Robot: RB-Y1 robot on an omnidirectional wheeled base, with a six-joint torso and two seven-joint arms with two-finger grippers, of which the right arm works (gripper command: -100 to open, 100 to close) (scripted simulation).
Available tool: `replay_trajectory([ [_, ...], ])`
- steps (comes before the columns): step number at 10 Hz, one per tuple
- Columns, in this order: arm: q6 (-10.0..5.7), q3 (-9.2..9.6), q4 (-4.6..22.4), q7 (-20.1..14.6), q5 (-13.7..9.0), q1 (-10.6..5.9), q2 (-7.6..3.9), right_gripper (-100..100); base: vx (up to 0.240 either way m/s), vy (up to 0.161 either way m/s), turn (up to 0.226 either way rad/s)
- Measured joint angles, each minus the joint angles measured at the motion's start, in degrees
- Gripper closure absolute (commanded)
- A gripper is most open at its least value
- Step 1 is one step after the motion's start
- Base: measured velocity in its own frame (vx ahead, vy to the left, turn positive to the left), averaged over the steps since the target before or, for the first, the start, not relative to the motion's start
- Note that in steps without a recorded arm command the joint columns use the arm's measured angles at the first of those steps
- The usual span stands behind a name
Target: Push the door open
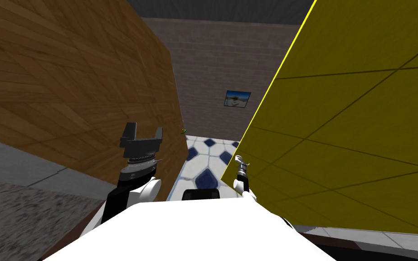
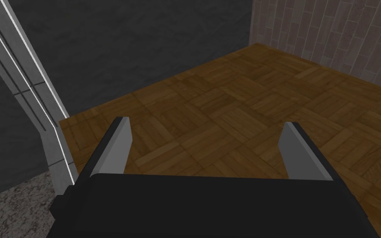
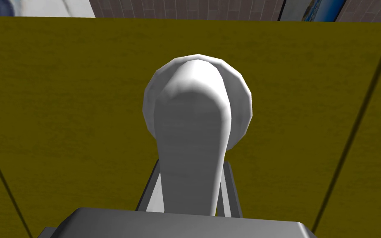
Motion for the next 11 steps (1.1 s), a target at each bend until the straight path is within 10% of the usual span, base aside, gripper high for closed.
replay_trajectory([
  [11, -0.12, -3.69, 0.94, 1.46, -2.45, 0.36, -0.63, 100, 0.129, -0.016, -0.028],
])
